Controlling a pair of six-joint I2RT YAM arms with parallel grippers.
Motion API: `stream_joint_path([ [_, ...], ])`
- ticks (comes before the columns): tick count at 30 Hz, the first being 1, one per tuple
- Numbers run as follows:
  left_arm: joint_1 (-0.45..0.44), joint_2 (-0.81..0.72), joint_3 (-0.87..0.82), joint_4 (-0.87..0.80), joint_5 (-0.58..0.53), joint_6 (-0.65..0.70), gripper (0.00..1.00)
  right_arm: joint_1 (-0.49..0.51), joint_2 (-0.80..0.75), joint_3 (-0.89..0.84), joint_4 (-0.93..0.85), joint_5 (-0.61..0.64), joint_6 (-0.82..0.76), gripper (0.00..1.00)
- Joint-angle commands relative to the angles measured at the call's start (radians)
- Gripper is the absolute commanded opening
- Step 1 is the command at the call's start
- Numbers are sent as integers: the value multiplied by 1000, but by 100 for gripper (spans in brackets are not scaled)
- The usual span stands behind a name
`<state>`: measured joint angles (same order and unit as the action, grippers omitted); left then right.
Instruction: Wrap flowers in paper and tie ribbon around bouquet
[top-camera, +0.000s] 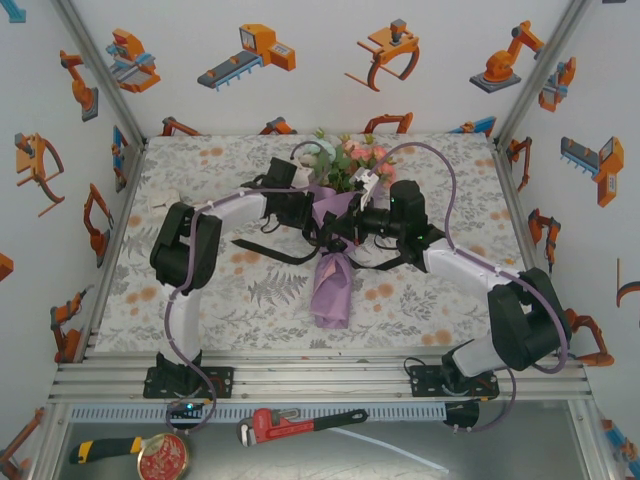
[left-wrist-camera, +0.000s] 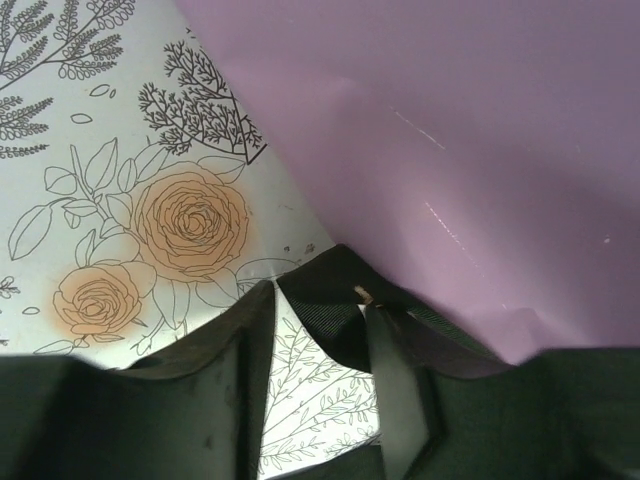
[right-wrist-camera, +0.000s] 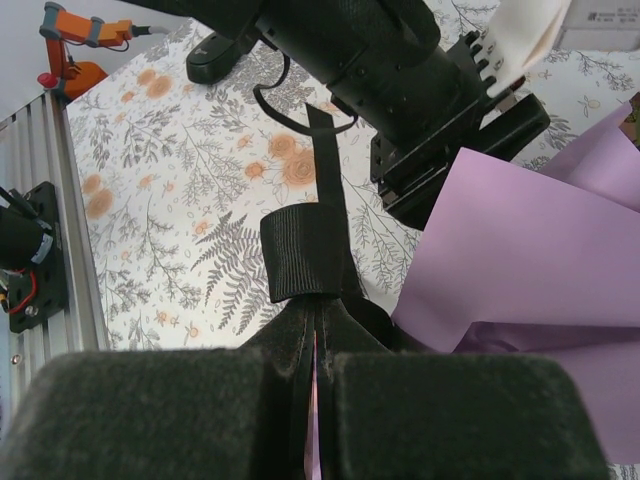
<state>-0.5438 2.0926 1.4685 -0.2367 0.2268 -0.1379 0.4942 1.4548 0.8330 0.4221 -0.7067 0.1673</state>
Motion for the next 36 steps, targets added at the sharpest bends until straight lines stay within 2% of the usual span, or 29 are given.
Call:
stream_joint_path([
  [1, -10, 34, 0, -84, -129, 34, 35, -3, 2, 22, 6, -2, 10, 0],
  [7, -12, 38, -4, -141, -259, 11, 20, -4, 1, 21, 0, 7, 14, 0],
  [11, 1, 19, -10, -160, -295, -13, 0, -4, -2, 23, -5, 19, 12, 0],
  [13, 23, -18, -39, -121, -218, -37, 0, -5, -3, 23, -8, 24, 12, 0],
  [15, 57, -80, -105, -20, -18, -94, 0, -5, -5, 22, -14, 26, 10, 0],
  [16, 72, -106, -129, 16, 51, -148, 0, -5, -6, 23, -18, 26, 9, 0],
  [17, 85, -133, -144, 22, 75, -244, 0, -5, -8, 24, -22, 29, 10, 0],
  [20, 93, -206, -193, -28, 2, -611, 1, -5, -14, 23, -34, 43, 8, 0],
  [21, 88, -227, -220, -26, -7, -736, 6, -5, -14, 21, -36, 48, 8, 0],
  [24, 50, -261, -267, 4, -53, -954, 15, -5, -12, 21, -42, 50, 8, 0],
  [25, 41, -258, -267, -1, -61, -996, 22, -5, -10, 23, -42, 49, 9, 0],
  [27, 32, -237, -267, -15, -59, -1094, 29, -5, -7, 28, -48, 38, 11, 0],
  [30, 22, -203, -278, -2, -72, -1155, 29, -5, -8, 36, -64, 31, 8, 0],
  [36, 27, -175, -258, 50, -143, -1122, 30, -5, -28, 16, -72, 31, 7, 0],
])
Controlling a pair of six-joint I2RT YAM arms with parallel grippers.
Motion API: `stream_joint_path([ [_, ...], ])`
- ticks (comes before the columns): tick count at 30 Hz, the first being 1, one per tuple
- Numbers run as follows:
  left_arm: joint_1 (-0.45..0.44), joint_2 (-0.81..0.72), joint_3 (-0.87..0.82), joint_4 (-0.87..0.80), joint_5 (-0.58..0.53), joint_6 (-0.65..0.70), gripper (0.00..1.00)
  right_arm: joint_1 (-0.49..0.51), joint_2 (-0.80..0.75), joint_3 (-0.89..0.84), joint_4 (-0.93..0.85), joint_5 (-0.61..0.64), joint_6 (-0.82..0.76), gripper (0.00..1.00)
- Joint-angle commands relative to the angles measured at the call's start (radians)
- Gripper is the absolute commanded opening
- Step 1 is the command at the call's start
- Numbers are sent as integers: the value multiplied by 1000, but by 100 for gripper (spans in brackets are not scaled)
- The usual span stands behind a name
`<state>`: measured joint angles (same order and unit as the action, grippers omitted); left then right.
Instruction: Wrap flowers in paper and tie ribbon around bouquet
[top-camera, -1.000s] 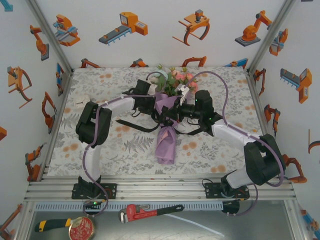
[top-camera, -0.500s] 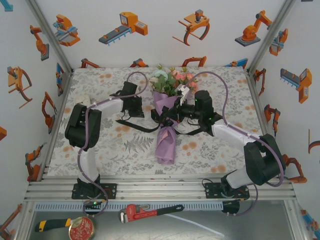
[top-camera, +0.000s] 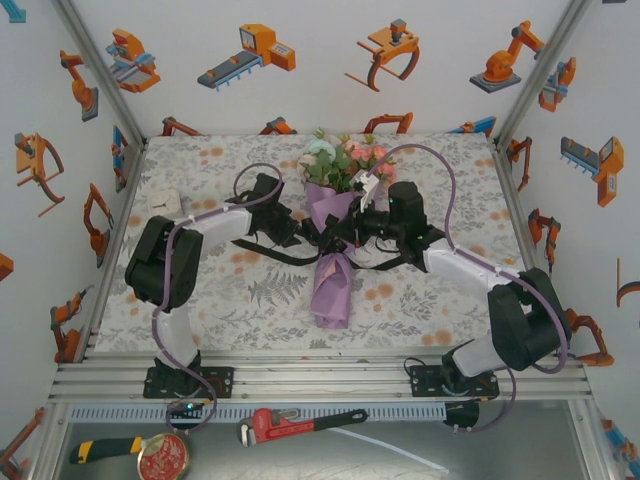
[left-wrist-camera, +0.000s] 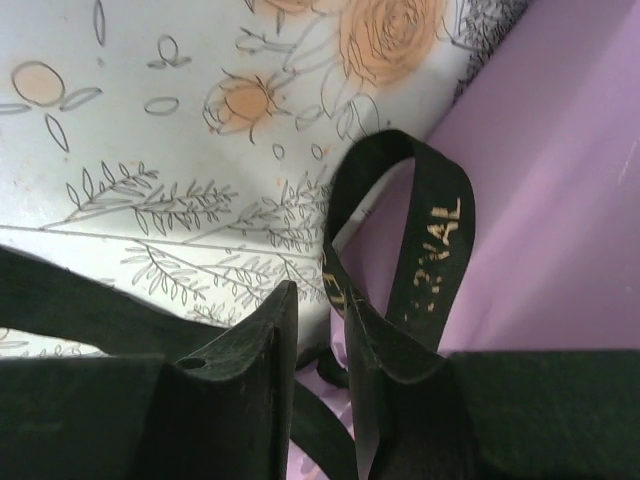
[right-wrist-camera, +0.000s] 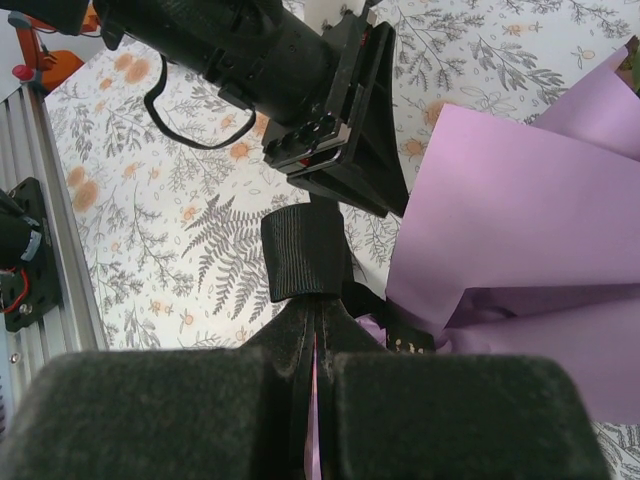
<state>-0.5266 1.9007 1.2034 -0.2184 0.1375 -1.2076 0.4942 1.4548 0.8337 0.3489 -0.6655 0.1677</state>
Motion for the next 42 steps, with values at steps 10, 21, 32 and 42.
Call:
stream_joint_path([
  [10, 18, 113, 61, 53, -33, -47, 34, -5, -51, -5, -11, -6, 5, 0],
  [21, 17, 137, 92, -35, -16, -9, 22, -5, -48, 3, -24, 8, 1, 0],
  [32, 40, 39, 56, -24, -9, 35, 0, -5, -26, 40, -51, 32, 7, 0],
  [42, 35, -202, -30, -143, -53, 185, 0, -4, 22, 146, -146, 245, 114, 0],
])
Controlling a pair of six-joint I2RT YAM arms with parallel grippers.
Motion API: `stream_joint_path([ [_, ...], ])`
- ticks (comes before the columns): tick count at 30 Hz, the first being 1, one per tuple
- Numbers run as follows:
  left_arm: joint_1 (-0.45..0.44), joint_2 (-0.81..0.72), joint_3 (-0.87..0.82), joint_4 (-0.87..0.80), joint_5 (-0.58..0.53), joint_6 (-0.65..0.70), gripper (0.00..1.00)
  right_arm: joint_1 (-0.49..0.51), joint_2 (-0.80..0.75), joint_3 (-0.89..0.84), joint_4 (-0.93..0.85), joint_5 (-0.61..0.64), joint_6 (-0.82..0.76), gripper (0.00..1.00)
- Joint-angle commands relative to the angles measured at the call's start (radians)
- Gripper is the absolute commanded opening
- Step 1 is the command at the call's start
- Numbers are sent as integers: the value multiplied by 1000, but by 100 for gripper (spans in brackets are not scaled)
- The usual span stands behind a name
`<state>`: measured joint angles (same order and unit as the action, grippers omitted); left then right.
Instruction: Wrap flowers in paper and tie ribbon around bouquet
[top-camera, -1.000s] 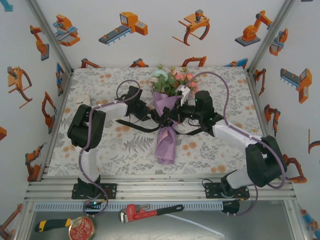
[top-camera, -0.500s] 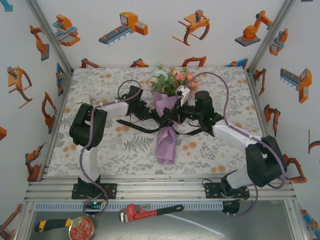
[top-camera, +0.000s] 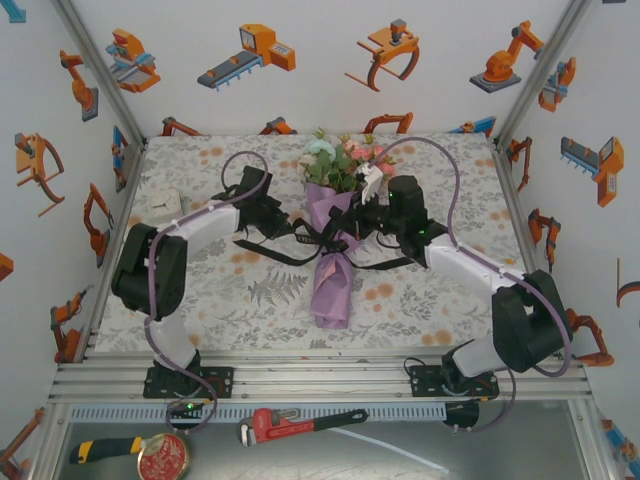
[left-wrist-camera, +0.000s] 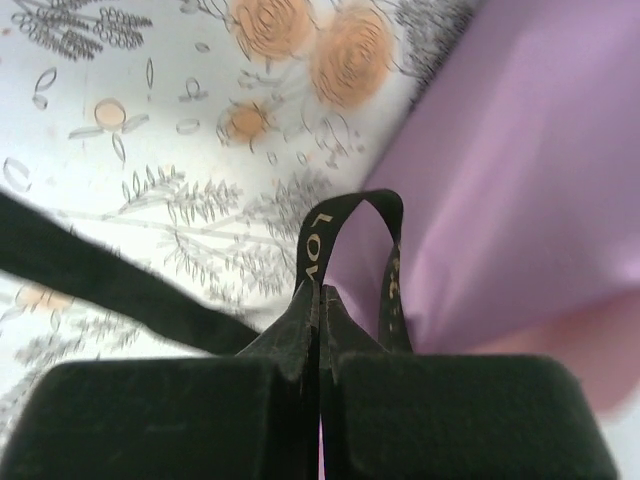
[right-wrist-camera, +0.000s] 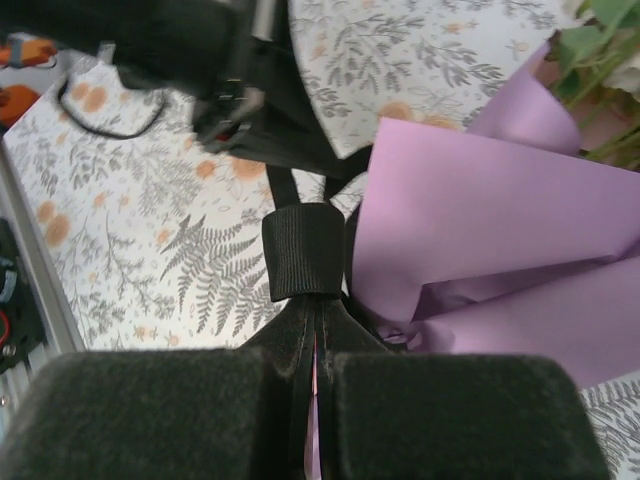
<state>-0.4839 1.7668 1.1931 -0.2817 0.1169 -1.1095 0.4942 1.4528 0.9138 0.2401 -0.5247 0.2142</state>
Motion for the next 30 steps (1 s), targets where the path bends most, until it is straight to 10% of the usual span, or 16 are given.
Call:
stream_joint_path([
  [1, -15, -90, -25, -99, -45, 119, 0, -3, 40, 83, -49, 118, 90, 0],
  [14, -111, -276, -84, -67, 5, 321, 0, 78, 325, 416, -228, 101, 142, 0],
  [22, -125, -219, -63, 101, 128, 276, 0, 90, 419, 576, -454, 84, 121, 36],
  [30, -165, 20, 122, 228, 365, 295, 0, 66, 379, 557, -494, 40, 154, 40],
])
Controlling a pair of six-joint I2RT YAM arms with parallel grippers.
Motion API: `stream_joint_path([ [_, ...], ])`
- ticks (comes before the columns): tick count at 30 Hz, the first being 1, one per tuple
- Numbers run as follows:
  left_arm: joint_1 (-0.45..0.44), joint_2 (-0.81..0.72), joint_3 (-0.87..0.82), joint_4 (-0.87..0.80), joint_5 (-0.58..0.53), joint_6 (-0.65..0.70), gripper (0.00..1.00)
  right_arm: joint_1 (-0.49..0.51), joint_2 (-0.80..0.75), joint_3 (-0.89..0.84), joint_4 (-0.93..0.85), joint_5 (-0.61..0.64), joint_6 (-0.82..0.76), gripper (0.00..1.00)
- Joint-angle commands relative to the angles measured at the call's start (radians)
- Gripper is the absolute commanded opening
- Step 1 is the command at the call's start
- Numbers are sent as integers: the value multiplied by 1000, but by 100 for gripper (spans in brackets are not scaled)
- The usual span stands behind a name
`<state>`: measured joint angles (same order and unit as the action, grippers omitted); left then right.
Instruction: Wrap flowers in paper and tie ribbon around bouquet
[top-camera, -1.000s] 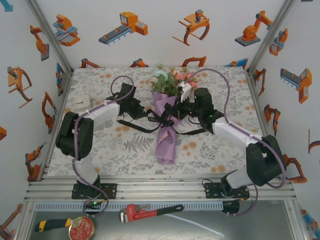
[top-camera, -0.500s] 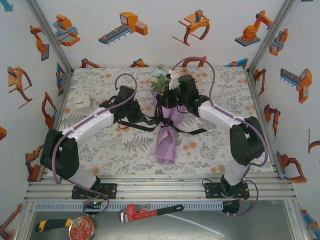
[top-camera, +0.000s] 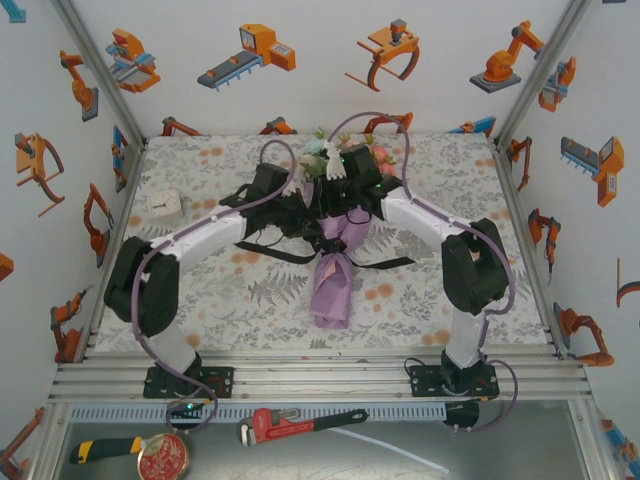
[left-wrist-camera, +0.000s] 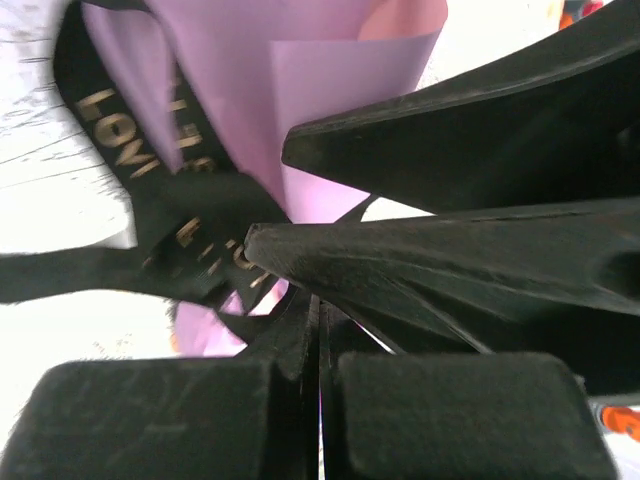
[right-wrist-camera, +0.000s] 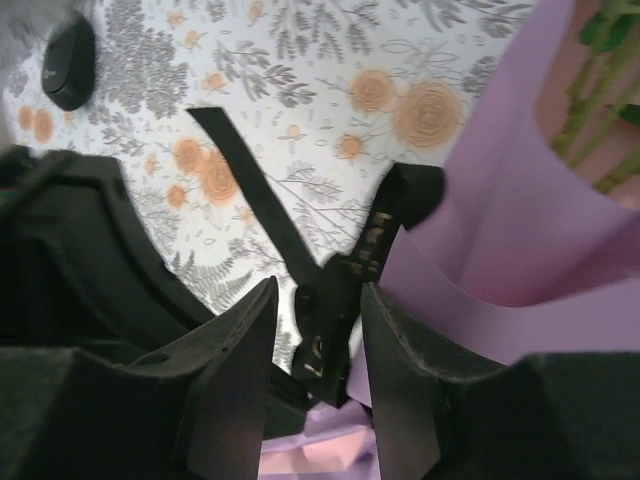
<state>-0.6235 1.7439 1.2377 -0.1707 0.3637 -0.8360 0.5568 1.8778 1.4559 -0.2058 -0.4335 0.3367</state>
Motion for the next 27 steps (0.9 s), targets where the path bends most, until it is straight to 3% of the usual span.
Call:
stream_joint_path([
  [1, -31, 67, 96, 113, 116, 22, 0, -2, -45, 16, -53, -54, 44, 40],
  [9, -32, 136, 136, 81, 84, 28, 0, -73, -161, -51, -69, -52, 90, 40],
  [16, -39, 126, 144, -32, 3, 100, 0, -92, -306, -337, 44, -24, 7, 34],
  [21, -39, 109, 119, -94, -44, 131, 0, -88, -319, -472, 213, -95, -63, 34],
  [27, -37, 79, 74, -110, -72, 131, 0, -81, -272, -490, 279, -151, -190, 38],
])
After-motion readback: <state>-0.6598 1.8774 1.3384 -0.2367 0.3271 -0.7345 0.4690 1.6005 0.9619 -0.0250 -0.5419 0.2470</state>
